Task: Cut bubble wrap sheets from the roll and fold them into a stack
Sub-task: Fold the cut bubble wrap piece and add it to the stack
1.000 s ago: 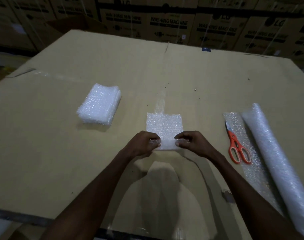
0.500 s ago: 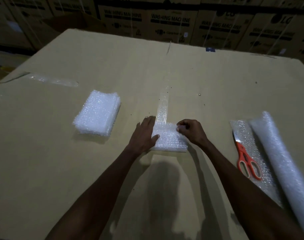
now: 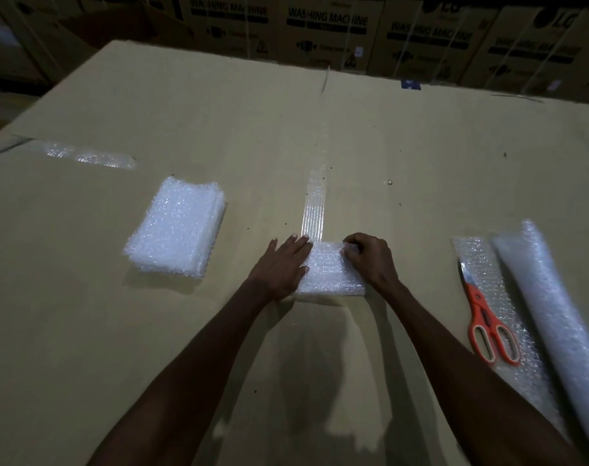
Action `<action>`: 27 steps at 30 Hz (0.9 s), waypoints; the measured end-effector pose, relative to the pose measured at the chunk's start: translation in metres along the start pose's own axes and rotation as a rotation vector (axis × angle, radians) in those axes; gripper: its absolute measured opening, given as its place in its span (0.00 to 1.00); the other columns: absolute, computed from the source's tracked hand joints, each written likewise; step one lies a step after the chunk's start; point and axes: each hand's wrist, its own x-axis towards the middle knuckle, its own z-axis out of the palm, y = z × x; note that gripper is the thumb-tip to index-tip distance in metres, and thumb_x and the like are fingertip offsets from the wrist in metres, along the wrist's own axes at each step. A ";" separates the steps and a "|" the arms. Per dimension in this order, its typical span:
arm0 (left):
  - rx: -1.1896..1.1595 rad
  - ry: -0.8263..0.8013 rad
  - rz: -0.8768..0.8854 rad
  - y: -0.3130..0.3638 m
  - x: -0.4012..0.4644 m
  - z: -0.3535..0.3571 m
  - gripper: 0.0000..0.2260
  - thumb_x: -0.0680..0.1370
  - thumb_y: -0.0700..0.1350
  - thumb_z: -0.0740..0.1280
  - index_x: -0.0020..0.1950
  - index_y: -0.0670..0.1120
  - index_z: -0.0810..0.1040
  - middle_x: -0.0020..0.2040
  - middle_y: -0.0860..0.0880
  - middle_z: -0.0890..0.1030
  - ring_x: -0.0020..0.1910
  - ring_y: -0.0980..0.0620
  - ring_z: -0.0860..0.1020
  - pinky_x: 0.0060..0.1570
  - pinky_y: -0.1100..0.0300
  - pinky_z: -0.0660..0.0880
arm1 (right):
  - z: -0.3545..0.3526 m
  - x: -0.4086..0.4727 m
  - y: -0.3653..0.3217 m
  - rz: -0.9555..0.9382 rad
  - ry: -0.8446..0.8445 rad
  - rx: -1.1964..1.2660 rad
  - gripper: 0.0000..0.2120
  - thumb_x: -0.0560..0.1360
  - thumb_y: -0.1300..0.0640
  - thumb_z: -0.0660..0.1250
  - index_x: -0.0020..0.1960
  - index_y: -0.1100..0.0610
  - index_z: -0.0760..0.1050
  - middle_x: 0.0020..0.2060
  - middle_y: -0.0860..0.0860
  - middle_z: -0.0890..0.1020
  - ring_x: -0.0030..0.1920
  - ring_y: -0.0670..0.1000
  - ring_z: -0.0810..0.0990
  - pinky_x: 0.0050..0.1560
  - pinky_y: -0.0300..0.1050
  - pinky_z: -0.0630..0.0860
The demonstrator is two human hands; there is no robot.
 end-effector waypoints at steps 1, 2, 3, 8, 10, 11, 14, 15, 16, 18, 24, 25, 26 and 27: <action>0.017 -0.016 0.002 0.000 0.000 0.001 0.25 0.86 0.50 0.51 0.82 0.45 0.50 0.83 0.46 0.50 0.81 0.46 0.50 0.77 0.42 0.51 | -0.001 -0.002 -0.001 -0.001 0.014 -0.007 0.13 0.74 0.63 0.73 0.58 0.61 0.83 0.53 0.56 0.87 0.53 0.57 0.84 0.55 0.47 0.76; 0.030 -0.031 0.002 0.000 0.001 0.002 0.25 0.86 0.51 0.50 0.82 0.45 0.50 0.83 0.46 0.50 0.81 0.47 0.49 0.77 0.42 0.51 | -0.003 -0.006 -0.003 -0.020 0.048 -0.027 0.15 0.75 0.63 0.72 0.61 0.62 0.82 0.55 0.57 0.85 0.56 0.59 0.83 0.57 0.49 0.76; 0.036 -0.049 -0.004 0.000 0.001 0.004 0.25 0.86 0.51 0.49 0.82 0.45 0.50 0.83 0.46 0.49 0.81 0.47 0.49 0.77 0.42 0.51 | -0.004 -0.012 -0.006 -0.056 0.100 -0.059 0.16 0.75 0.64 0.71 0.63 0.63 0.80 0.58 0.59 0.84 0.58 0.60 0.82 0.60 0.50 0.75; 0.026 -0.098 -0.032 0.002 0.006 0.011 0.25 0.86 0.52 0.48 0.82 0.45 0.49 0.83 0.46 0.48 0.81 0.46 0.48 0.77 0.42 0.48 | 0.018 -0.059 -0.037 -0.107 0.148 -0.100 0.20 0.79 0.55 0.62 0.65 0.67 0.77 0.61 0.64 0.82 0.59 0.64 0.82 0.59 0.57 0.78; 0.028 -0.069 -0.013 -0.001 0.007 0.013 0.25 0.86 0.52 0.48 0.82 0.45 0.50 0.83 0.46 0.49 0.81 0.47 0.49 0.76 0.41 0.47 | 0.038 -0.075 -0.039 -0.063 0.034 -0.181 0.25 0.81 0.49 0.58 0.67 0.68 0.76 0.65 0.66 0.79 0.64 0.66 0.79 0.62 0.61 0.77; 0.023 -0.047 0.005 -0.003 0.007 0.013 0.25 0.86 0.52 0.49 0.82 0.46 0.51 0.83 0.46 0.50 0.81 0.47 0.50 0.76 0.41 0.48 | 0.048 -0.081 -0.037 -0.065 -0.049 -0.254 0.27 0.82 0.48 0.56 0.67 0.69 0.75 0.66 0.68 0.78 0.65 0.67 0.78 0.63 0.64 0.76; 0.014 0.011 0.056 -0.012 0.007 0.011 0.25 0.86 0.54 0.49 0.81 0.46 0.57 0.82 0.46 0.56 0.80 0.47 0.55 0.76 0.39 0.49 | 0.065 -0.081 -0.026 -0.078 -0.189 -0.415 0.30 0.80 0.46 0.54 0.68 0.70 0.75 0.68 0.68 0.76 0.67 0.67 0.77 0.63 0.67 0.74; 0.017 0.019 0.063 -0.014 0.006 0.010 0.25 0.85 0.55 0.49 0.80 0.46 0.59 0.81 0.45 0.58 0.79 0.46 0.58 0.76 0.39 0.49 | 0.065 -0.079 -0.022 -0.105 -0.217 -0.443 0.31 0.80 0.46 0.53 0.69 0.70 0.73 0.69 0.68 0.74 0.68 0.67 0.76 0.64 0.68 0.73; 0.007 0.023 0.062 -0.015 0.005 0.009 0.25 0.85 0.56 0.49 0.80 0.46 0.61 0.80 0.45 0.61 0.78 0.46 0.60 0.76 0.40 0.49 | 0.061 -0.076 -0.020 -0.112 -0.286 -0.460 0.34 0.80 0.45 0.50 0.72 0.70 0.70 0.72 0.68 0.71 0.71 0.67 0.73 0.68 0.68 0.69; -0.024 0.079 0.059 -0.016 -0.001 0.008 0.27 0.83 0.59 0.49 0.76 0.45 0.68 0.75 0.43 0.70 0.73 0.43 0.68 0.74 0.38 0.53 | 0.043 -0.067 -0.015 -0.155 -0.369 -0.522 0.41 0.77 0.41 0.37 0.80 0.67 0.55 0.80 0.65 0.56 0.80 0.64 0.57 0.78 0.63 0.52; 0.047 0.420 0.201 -0.006 -0.019 0.021 0.20 0.80 0.58 0.60 0.44 0.45 0.83 0.48 0.44 0.80 0.44 0.41 0.78 0.56 0.42 0.72 | -0.001 -0.040 -0.003 -0.310 -0.530 -0.743 0.39 0.82 0.55 0.62 0.83 0.57 0.40 0.82 0.59 0.39 0.82 0.58 0.40 0.79 0.57 0.42; 0.028 0.453 0.238 -0.002 -0.019 0.021 0.19 0.79 0.58 0.63 0.41 0.44 0.83 0.49 0.44 0.80 0.44 0.42 0.78 0.54 0.44 0.72 | -0.005 -0.038 -0.004 -0.317 -0.542 -0.733 0.40 0.81 0.58 0.64 0.83 0.56 0.41 0.82 0.58 0.40 0.82 0.58 0.40 0.79 0.56 0.43; 0.007 0.474 0.264 0.001 -0.018 0.021 0.19 0.78 0.57 0.65 0.39 0.44 0.82 0.50 0.43 0.80 0.45 0.42 0.78 0.53 0.45 0.73 | -0.006 -0.038 -0.004 -0.329 -0.551 -0.720 0.39 0.81 0.60 0.63 0.83 0.56 0.43 0.82 0.58 0.41 0.82 0.58 0.41 0.79 0.56 0.44; -0.015 0.479 0.275 0.005 -0.016 0.022 0.18 0.78 0.57 0.66 0.39 0.44 0.82 0.52 0.42 0.80 0.48 0.42 0.78 0.55 0.45 0.72 | -0.007 -0.040 -0.004 -0.342 -0.552 -0.696 0.37 0.81 0.60 0.61 0.83 0.57 0.44 0.82 0.59 0.42 0.82 0.59 0.42 0.79 0.55 0.45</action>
